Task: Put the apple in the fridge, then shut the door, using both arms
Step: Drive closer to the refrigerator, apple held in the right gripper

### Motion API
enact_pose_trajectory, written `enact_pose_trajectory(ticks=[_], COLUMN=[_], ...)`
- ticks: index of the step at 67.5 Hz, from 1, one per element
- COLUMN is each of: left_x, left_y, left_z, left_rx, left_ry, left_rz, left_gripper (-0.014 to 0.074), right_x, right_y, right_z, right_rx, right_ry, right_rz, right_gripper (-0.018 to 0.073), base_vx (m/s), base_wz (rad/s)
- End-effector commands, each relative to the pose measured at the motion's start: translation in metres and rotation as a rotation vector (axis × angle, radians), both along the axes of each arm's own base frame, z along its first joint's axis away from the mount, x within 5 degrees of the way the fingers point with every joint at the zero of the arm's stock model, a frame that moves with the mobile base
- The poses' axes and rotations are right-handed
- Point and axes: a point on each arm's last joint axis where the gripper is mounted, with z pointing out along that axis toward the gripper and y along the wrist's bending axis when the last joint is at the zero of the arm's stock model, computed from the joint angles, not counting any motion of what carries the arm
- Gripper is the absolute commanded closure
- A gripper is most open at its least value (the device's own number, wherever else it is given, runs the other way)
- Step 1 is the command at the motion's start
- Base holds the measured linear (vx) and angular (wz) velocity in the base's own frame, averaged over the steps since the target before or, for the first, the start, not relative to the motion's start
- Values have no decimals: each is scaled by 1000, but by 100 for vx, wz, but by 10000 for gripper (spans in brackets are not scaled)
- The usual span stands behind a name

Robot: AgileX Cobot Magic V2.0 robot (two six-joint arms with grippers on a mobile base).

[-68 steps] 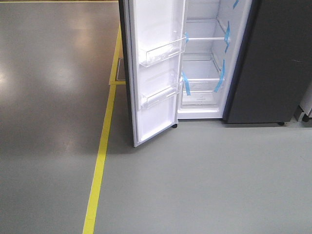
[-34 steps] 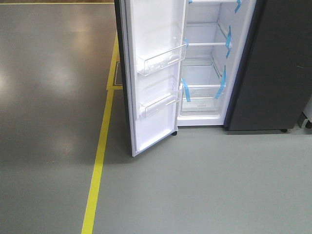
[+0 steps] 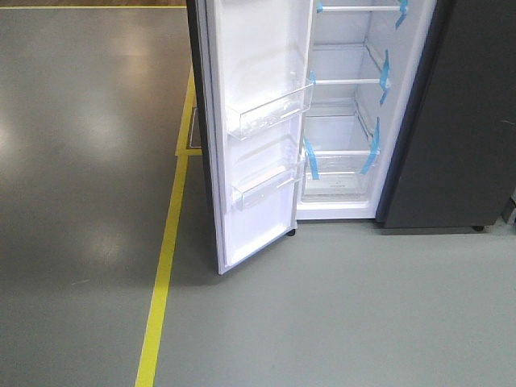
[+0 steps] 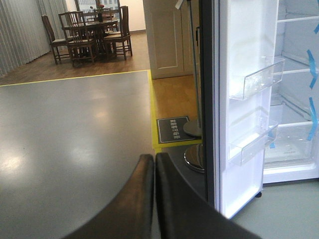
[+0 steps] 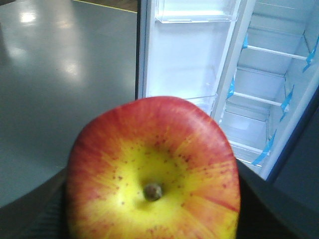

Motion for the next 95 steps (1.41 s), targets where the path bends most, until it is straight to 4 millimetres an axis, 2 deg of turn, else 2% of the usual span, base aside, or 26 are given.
enact_pose_trajectory(ticks=[1,95], left_x=[0,0], left_y=[0,0], left_z=[-2,-2], left_rx=[-15,-15], left_ry=[-62,-62], left_rz=[4,4], left_gripper=[602,602], right_x=[-3,-3], right_y=[0,0], right_z=[15,15], right_rx=[27,27], right_ry=[-106,-106], right_rz=[-9,-9], right_gripper=[517,517], base_vx=[14,13], base_wz=[3,2])
